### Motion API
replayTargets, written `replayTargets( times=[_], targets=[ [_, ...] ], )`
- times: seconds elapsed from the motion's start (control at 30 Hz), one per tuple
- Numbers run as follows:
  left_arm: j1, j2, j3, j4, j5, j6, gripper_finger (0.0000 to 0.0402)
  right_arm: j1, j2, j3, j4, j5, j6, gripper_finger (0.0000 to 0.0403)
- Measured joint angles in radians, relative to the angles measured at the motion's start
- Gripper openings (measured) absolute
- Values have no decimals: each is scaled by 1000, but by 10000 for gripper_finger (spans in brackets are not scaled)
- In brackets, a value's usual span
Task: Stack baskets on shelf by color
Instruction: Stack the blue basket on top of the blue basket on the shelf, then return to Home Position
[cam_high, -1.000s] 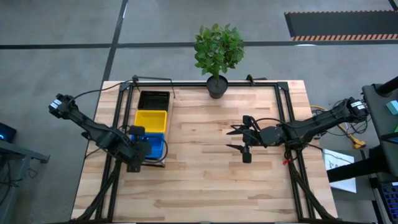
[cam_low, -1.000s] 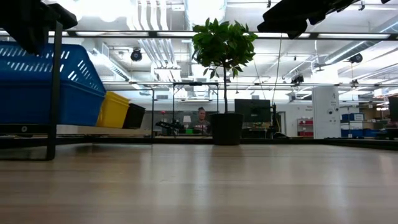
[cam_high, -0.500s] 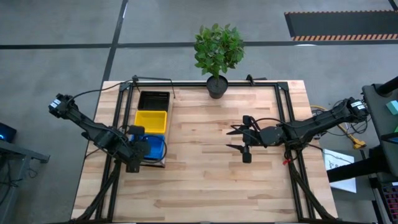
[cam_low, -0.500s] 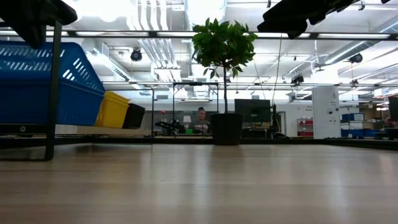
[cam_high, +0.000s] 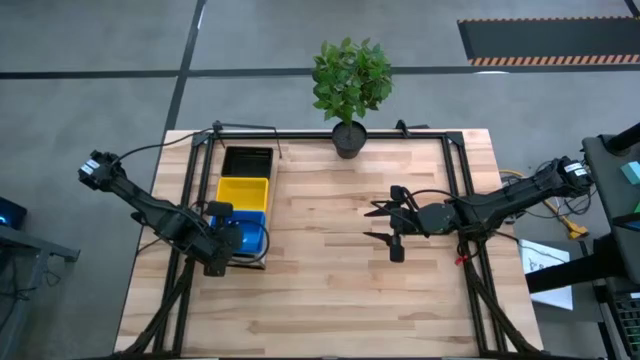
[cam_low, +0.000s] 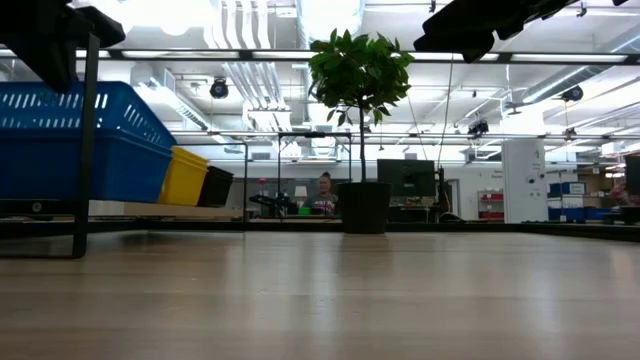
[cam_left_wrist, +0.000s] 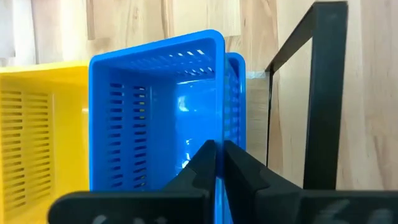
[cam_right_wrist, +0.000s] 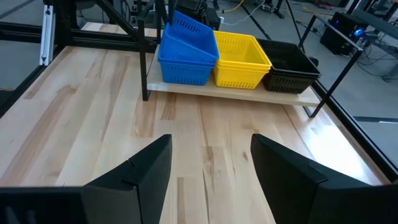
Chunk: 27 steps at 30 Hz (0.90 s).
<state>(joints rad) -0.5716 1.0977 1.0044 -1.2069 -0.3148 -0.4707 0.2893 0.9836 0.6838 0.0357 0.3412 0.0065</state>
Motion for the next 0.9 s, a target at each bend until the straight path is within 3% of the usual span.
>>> replayTargets(
  times=[0.47,0.73,0.9],
  targets=[
    [0,0,-5,2,12,-24,67,0,0,0,0,0,-2,212],
    [0,-2,45,3,47,-23,70,0,0,0,0,0,-3,212],
    [3,-3,32,2,-40,7,61,0,0,0,0,0,-7,212]
  ],
)
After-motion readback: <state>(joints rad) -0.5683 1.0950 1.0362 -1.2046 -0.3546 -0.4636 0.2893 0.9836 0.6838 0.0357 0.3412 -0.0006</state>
